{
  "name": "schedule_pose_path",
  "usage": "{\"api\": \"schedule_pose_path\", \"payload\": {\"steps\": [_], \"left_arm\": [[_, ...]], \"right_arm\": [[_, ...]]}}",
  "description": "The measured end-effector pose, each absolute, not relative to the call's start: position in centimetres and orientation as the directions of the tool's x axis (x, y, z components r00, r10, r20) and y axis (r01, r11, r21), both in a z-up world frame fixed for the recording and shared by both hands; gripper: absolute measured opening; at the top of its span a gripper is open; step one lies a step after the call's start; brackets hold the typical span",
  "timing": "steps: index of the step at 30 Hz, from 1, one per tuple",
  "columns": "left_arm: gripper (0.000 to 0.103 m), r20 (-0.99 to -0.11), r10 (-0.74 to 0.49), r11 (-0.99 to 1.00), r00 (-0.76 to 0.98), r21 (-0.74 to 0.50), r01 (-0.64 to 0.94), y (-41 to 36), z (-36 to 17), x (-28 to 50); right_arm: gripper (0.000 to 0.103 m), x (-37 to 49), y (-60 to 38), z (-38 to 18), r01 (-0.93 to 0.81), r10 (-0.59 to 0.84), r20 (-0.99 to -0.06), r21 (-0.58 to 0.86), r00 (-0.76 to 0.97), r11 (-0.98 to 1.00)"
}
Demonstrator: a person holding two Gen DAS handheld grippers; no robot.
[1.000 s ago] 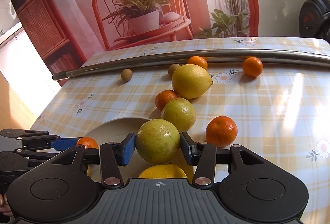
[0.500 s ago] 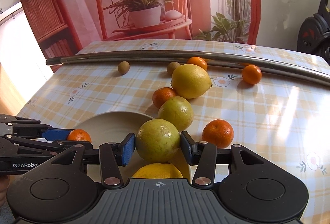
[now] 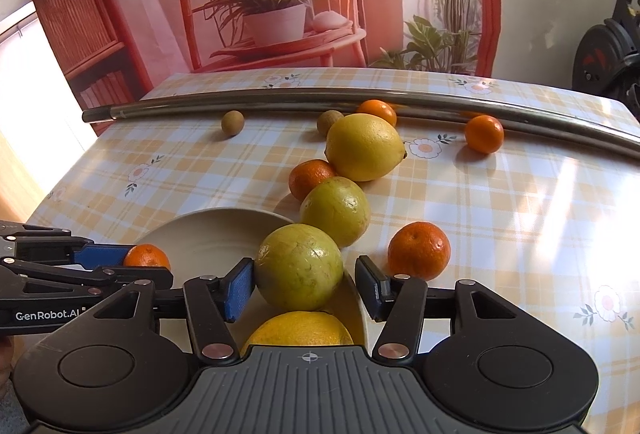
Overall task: Organize fruits
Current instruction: 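Carry the tangerine over the white plate with the left tool while the right tool carries the green-yellow citrus there, then release the tangerine and green-yellow citrus onto the plate with both tools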
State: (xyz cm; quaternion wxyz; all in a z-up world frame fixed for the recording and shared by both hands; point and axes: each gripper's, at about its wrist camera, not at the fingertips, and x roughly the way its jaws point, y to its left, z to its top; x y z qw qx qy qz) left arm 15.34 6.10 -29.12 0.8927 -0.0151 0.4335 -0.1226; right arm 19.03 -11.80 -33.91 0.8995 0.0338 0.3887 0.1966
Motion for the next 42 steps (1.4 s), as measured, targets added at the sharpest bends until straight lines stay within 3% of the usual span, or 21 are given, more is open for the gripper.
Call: {"api": "schedule_pose_path", "payload": {"steps": [18, 27, 42], "left_arm": [[0.035, -0.75, -0.218, 0.973, 0.625, -0.119, 0.196, 6.1, -28.1, 15.0], [0.035, -0.69, -0.217, 0.976, 0.691, -0.154, 0.153, 7.8, -25.8, 15.6], [0.035, -0.614, -0.151, 0.978, 0.775, -0.209, 0.026, 12.5, -22.3, 18.0]], "right_arm": [[0.056, 18.9, -11.9, -34.5, -0.317, 0.379, -0.711, 0.227, 0.592, 0.921], [0.056, 18.8, -13.2, -31.9, -0.319, 0.394, -0.646, 0.236, 0.654, 0.918], [0.056, 20.1, -20.7, -29.1, -0.15, 0.287, -0.528, 0.289, 0.799, 0.946]]}}
